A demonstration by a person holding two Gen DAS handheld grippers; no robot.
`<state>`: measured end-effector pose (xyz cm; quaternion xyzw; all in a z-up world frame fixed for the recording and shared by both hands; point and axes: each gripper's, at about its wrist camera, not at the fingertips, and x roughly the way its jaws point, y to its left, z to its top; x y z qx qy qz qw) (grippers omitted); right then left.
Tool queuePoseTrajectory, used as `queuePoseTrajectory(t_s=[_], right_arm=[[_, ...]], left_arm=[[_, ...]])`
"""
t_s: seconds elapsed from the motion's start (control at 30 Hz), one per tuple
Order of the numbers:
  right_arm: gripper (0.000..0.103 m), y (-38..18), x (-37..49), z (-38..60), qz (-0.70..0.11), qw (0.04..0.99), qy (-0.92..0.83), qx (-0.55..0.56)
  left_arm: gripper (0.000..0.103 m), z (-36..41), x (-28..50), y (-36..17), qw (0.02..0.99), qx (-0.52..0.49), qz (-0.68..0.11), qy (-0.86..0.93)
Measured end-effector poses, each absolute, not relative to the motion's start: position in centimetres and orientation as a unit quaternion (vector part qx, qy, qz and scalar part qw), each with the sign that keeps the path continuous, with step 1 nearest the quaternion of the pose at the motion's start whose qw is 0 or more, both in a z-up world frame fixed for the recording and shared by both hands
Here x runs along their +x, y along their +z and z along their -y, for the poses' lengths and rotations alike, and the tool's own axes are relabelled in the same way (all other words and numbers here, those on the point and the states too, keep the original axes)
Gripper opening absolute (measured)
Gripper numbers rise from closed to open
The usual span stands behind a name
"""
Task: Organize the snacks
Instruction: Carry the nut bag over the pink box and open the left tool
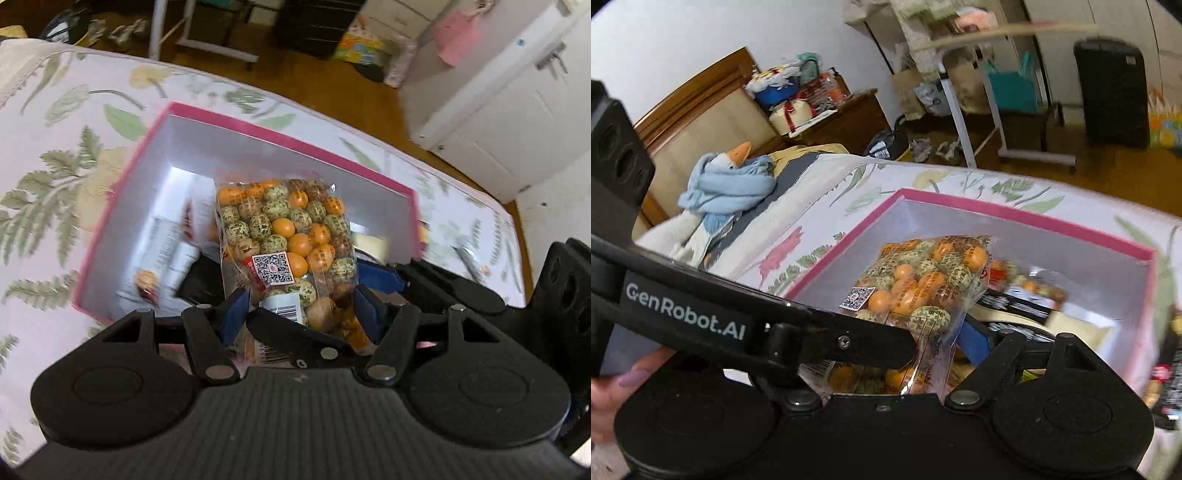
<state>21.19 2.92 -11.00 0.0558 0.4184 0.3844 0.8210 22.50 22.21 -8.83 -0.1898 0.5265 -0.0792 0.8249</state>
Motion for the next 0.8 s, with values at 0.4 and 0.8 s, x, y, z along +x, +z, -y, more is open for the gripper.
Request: queuePoseTrajectory(t_s=[0.4,0.8], right_arm=[[0.089,-10.9,20.4,-3.3,-0.434,0.828,0.355,0.002],[0.089,-6.3,16.1,9.4,-0.381,0.871,0.309,0.028]], left_arm=[[0.067,-22.3,22.2,-9.5,0.857,-0.088,-0.508,-0.018],[0.065,-15.8,18.3,-4.7,0.878,-0.046,-0.465,-0.104]])
